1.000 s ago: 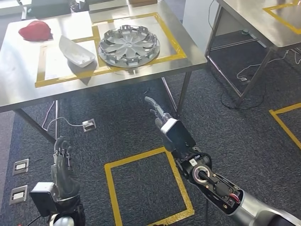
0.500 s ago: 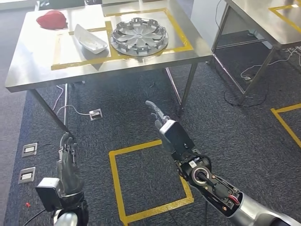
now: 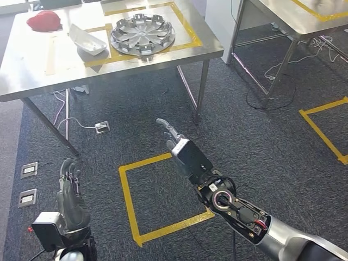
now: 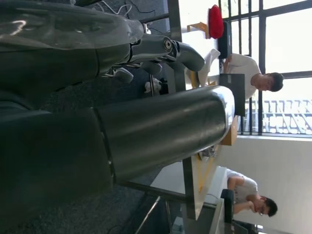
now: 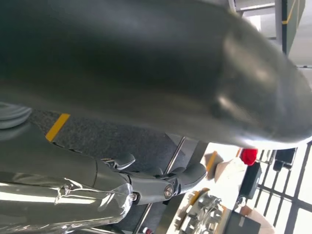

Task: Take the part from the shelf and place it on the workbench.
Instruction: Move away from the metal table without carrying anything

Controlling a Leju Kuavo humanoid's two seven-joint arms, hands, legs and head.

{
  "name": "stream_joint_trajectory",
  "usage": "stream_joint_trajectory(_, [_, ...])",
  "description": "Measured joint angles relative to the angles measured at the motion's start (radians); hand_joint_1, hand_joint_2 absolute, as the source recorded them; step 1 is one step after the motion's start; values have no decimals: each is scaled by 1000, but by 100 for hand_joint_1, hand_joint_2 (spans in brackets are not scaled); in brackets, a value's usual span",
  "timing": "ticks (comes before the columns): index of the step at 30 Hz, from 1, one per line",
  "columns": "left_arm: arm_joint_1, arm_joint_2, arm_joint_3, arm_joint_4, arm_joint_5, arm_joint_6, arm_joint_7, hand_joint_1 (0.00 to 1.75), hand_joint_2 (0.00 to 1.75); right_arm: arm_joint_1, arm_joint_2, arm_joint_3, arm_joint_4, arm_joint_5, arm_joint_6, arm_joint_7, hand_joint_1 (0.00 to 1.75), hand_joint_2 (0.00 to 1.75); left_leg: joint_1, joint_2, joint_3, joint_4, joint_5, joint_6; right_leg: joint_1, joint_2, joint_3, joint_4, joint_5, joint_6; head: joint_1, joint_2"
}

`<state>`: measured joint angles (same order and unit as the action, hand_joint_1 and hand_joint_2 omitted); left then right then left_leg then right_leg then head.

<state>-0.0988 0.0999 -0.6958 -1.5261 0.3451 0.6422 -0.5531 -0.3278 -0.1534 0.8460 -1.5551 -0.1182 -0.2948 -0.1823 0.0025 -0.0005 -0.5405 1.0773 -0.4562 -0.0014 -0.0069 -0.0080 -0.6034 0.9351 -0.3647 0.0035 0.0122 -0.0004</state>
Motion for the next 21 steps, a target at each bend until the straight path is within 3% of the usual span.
stream_joint_trajectory(2, [-1,0,0,0,1,0,0,0,0,0,0,0,0,0,0,0,0,0,-2,0,46,-59,-14,6,0,0,-3,1,5,2,0,0])
stream_joint_trajectory(4, [-1,0,0,0,1,0,0,0,0,0,0,1,0,0,-1,0,0,0,-2,0,52,-66,-17,7,0,0,-3,1,5,2,0,0])
stream_joint_trajectory(6, [-3,0,0,-2,2,0,-1,0,0,-1,0,1,0,0,-2,0,0,0,-6,0,80,-119,-33,10,3,0,-6,1,11,7,1,0])
stream_joint_trajectory(7, [-3,0,0,-3,3,0,-2,0,0,-1,0,2,0,0,-3,0,0,0,-5,2,87,-145,-33,18,3,1,-13,6,12,14,1,0])
stream_joint_trajectory(8, [-3,0,0,-3,6,0,-3,0,0,-1,0,4,1,0,-4,0,0,0,-5,3,88,-169,-29,28,2,3,-29,38,-8,23,4,0])
stream_joint_trajectory(10, [0,0,0,-3,10,0,-3,0,0,1,0,7,3,0,-5,1,0,0,-2,7,61,-171,-1,45,-3,5,-81,169,-88,41,14,0])
stream_joint_trajectory(11, [1,0,0,-3,11,0,-3,0,0,2,0,7,4,0,-5,1,0,0,-2,7,49,-170,7,46,-4,5,-106,250,-134,45,20,0])
stream_joint_trajectory(12, [2,0,0,-3,12,0,-3,0,0,5,0,7,5,0,-5,1,0,0,-1,7,39,-168,14,45,-6,5,-116,299,-156,48,23,0])
stream_joint_trajectory(13, [4,0,0,-3,14,1,-3,0,0,7,0,8,7,0,-5,1,0,0,-1,7,30,-166,20,43,-7,5,-106,309,-159,50,27,0])
stream_joint_trajectory(14, [5,0,0,-3,15,2,-3,0,0,8,0,9,7,0,-5,1,0,0,-1,7,22,-162,24,41,-9,5,-74,276,-144,50,30,0])
stream_joint_trajectory(17, [5,0,0,-4,17,6,-4,0,0,8,0,10,8,0,-5,1,0,0,-2,6,4,-144,29,31,-11,6,64,66,-87,46,39,0])
stream_joint_trajectory(18, [5,0,0,-4,18,7,-4,0,0,8,0,10,8,0,-5,0,0,0,-3,6,-2,-138,31,26,-9,6,84,27,-83,42,40,0])
stream_joint_trajectory(20, [5,0,0,-4,19,9,-6,0,0,10,0,11,8,0,-4,0,0,0,-5,7,-11,-133,34,17,-6,8,85,11,-84,31,39,0])
stream_joint_trajectory(21, [5,0,0,-4,19,9,-7,0,0,10,0,11,8,0,-4,0,0,0,-5,7,-14,-133,32,21,-5,8,82,11,-82,28,36,0])
